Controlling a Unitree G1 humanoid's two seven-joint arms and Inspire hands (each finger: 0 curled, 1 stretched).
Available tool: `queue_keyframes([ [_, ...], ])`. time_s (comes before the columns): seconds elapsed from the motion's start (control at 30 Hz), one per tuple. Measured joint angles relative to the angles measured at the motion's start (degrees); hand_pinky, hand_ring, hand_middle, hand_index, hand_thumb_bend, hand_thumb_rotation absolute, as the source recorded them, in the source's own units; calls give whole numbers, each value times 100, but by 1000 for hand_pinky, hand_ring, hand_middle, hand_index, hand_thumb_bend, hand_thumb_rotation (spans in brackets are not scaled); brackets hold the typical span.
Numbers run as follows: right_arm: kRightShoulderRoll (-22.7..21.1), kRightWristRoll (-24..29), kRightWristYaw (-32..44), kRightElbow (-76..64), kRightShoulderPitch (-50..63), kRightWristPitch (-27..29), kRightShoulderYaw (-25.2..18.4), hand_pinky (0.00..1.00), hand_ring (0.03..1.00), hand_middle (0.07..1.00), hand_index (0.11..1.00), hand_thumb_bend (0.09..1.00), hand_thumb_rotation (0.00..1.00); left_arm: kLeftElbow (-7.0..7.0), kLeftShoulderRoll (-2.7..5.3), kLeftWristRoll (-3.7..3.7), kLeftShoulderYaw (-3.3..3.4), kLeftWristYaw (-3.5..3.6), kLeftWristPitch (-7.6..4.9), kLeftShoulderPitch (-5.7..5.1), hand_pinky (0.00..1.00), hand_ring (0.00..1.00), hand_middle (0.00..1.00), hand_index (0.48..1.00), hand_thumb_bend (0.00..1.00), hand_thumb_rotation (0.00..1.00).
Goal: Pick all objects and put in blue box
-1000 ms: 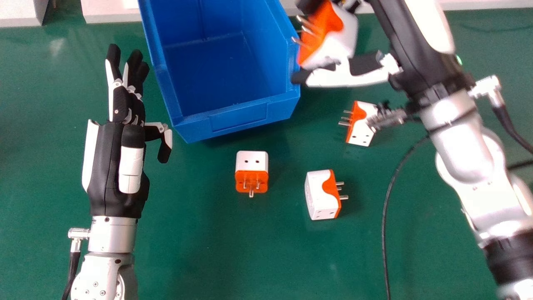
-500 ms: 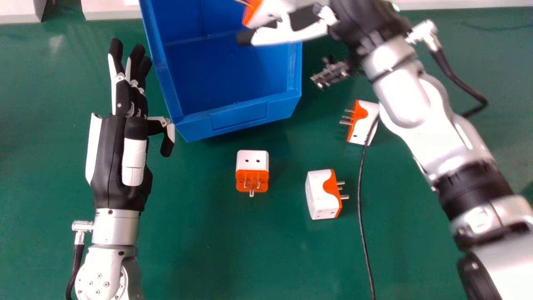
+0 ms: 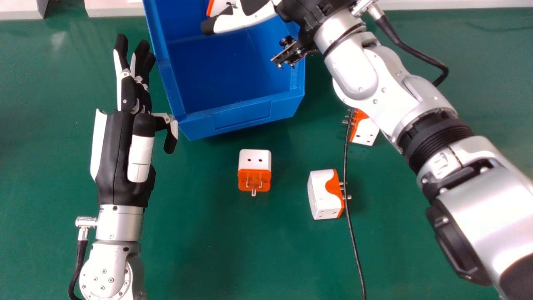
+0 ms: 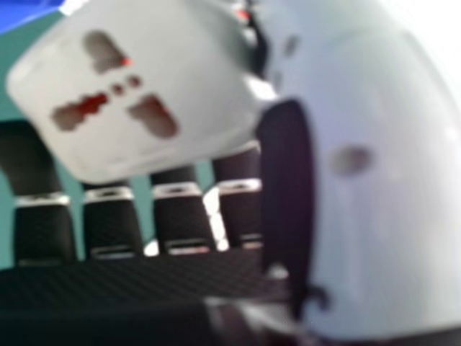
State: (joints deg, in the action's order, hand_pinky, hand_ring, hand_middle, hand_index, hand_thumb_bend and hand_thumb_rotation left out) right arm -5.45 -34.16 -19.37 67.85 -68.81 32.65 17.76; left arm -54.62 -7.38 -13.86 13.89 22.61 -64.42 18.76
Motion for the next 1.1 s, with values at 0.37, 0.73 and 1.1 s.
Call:
queue_keyframes([
  [0.37,217,-224,-235,560,-333,-611,290,321,408,483,513,501,0,-45,2,-161,5,114,-2,53,0,1000,1000,1000,1000,963],
  [0.73,291,-239,118,789,-511,-1048,432,391,487,549,584,642,9,-40,6,-178,-3,110,-2,54,0,1000,1000,1000,1000,964],
  [1.1,295,-226,673,859,-540,-1326,491,586,675,677,708,894,67,-40,6,-170,-3,78,-2,55,0,1000,1000,1000,1000,966],
])
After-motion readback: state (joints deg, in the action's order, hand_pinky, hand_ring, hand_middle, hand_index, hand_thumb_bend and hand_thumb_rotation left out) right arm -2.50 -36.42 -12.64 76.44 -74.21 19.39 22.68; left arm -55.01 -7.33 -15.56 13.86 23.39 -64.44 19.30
